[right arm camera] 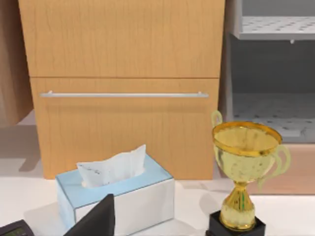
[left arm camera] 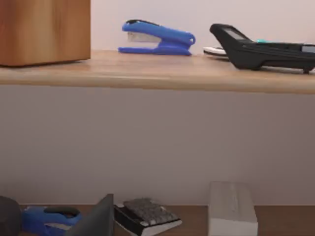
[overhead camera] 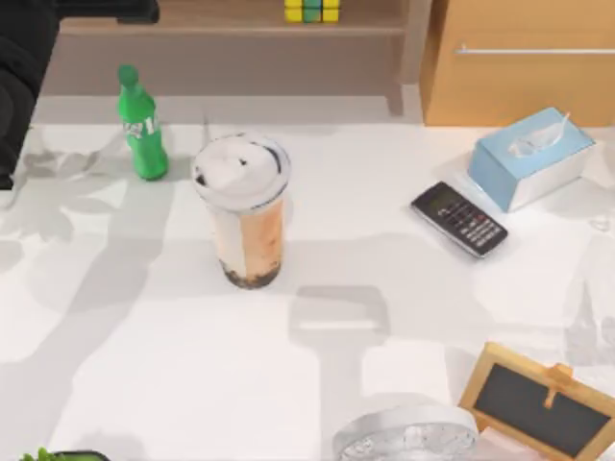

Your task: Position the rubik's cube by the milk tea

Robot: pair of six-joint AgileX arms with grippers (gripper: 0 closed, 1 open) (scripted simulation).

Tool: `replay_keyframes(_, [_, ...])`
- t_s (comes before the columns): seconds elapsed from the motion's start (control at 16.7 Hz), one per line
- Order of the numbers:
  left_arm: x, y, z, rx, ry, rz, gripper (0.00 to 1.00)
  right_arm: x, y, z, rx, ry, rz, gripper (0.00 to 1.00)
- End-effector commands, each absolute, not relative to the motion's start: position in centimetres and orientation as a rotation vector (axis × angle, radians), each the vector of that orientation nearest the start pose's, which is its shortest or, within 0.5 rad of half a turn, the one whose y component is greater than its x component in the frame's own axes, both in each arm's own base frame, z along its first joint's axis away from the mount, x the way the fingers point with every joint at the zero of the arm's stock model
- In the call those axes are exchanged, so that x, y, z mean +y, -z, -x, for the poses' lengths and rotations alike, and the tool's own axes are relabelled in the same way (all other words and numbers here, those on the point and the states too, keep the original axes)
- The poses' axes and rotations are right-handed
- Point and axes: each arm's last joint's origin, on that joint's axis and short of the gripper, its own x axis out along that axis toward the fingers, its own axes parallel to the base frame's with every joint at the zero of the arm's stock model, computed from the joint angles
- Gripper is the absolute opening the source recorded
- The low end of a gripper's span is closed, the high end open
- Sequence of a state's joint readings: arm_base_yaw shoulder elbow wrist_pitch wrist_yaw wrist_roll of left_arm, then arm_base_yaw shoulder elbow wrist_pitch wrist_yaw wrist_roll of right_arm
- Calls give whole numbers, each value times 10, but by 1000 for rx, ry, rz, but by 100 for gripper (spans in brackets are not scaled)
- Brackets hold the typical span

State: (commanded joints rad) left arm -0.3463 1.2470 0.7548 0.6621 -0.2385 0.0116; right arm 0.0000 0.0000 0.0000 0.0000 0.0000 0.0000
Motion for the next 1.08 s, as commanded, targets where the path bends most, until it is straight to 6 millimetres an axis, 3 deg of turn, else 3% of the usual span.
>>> replay_keyframes(0.24, [-154, -269, -334, -111, 93, 52, 100, -1, -160, -106, 0, 0, 0, 100])
replay_keyframes(0.42, [-201, -226, -363, -57, 79, 31, 100, -1, -160, -106, 0, 0, 0, 100])
replay_keyframes(0.78, [-266, -163, -381, -8, 39, 5, 100, -1, -160, -106, 0, 0, 0, 100])
replay_keyframes(1.08, [-278, -148, -383, 0, 20, 0, 100, -1, -160, -106, 0, 0, 0, 100])
